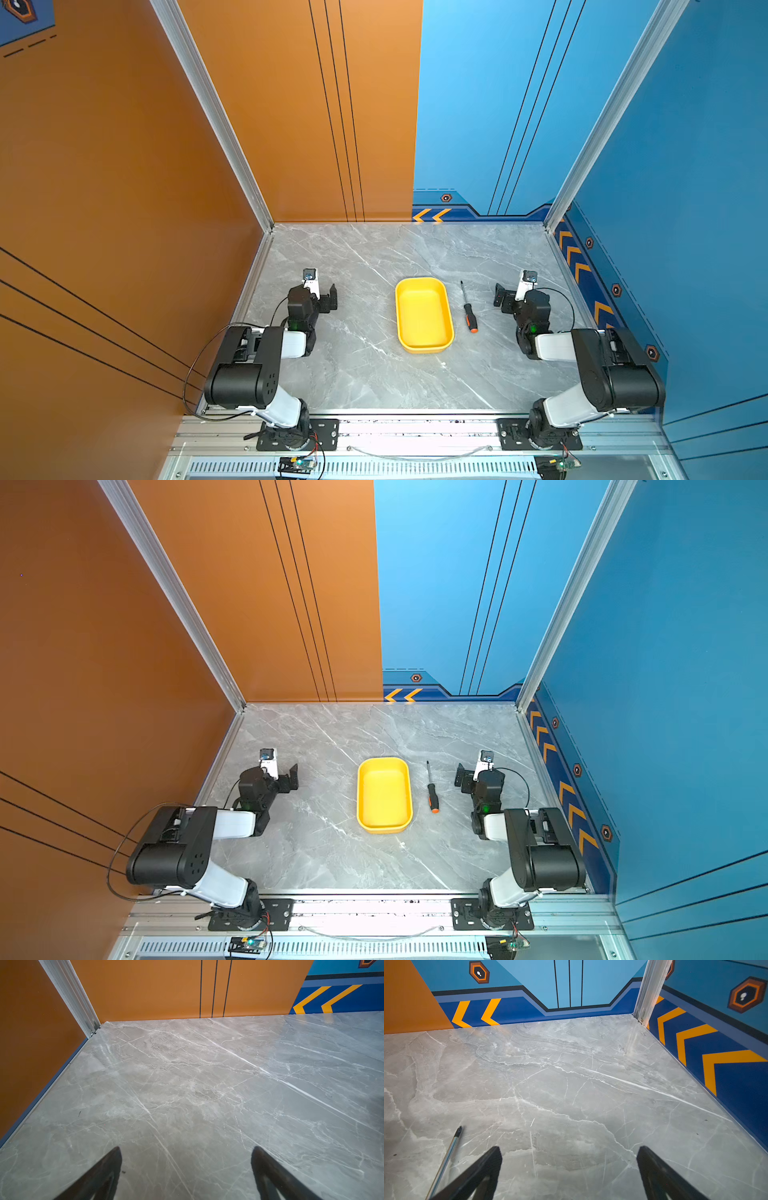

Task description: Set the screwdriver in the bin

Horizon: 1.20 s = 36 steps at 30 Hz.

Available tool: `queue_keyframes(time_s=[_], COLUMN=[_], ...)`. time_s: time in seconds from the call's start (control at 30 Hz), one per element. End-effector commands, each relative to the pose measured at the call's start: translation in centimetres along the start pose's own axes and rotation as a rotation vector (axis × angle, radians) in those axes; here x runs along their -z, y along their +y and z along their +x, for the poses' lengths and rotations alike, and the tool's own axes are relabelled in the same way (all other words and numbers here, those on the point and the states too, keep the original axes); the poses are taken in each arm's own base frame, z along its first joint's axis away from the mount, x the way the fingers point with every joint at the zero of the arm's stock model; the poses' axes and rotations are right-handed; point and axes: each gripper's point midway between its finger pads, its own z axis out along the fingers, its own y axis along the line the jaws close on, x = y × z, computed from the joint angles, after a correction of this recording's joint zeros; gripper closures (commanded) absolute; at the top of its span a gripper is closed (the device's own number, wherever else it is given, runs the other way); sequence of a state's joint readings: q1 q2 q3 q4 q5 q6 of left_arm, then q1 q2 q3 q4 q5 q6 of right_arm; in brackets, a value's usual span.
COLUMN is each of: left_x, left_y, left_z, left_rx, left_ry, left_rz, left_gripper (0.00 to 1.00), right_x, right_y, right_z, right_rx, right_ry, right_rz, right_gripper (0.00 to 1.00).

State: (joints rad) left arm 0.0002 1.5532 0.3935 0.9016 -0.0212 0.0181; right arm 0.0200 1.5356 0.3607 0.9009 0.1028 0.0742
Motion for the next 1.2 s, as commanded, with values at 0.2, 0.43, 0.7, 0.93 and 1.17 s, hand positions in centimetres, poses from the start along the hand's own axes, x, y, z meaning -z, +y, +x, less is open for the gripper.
queue_keyframes(time_s=[0.2, 0.43, 0.7, 0.93, 1.17], left_x=[0.2, 2.5, 5.1, 6.8, 7.7], left_y=[-0.1, -0.3, -4.3, -11.4, -14.6], left_z=[0.4, -2.4, -5.2, -3.1, -0.7], left_rx=[0.009, -0.003, 0.131, 0.132, 0.226], left_ry=[0.001, -0.049, 0.065, 0.164, 0.249], left_rz=[0.010, 0.022, 0.187, 0.377, 0.458], left_gripper=[0.02, 0.02, 0.02, 0.02, 0.02], right_x=[-0.2, 1.6, 4.0, 5.4, 6.5], right_y=[-0.1, -0.1, 4.3, 6.9, 9.1], right_z=[-0.4, -3.3, -3.8, 0.2, 3.5], right_rx=[0.012, 0.022, -0.140, -0.218, -0.214], right_ry=[-0.013, -0.010, 0.275, 0.435, 0.542], right_rz=[0.015, 0.046, -0.163, -0.265, -0.326], right_gripper=[0.00, 0.00, 0.00, 0.00, 0.01])
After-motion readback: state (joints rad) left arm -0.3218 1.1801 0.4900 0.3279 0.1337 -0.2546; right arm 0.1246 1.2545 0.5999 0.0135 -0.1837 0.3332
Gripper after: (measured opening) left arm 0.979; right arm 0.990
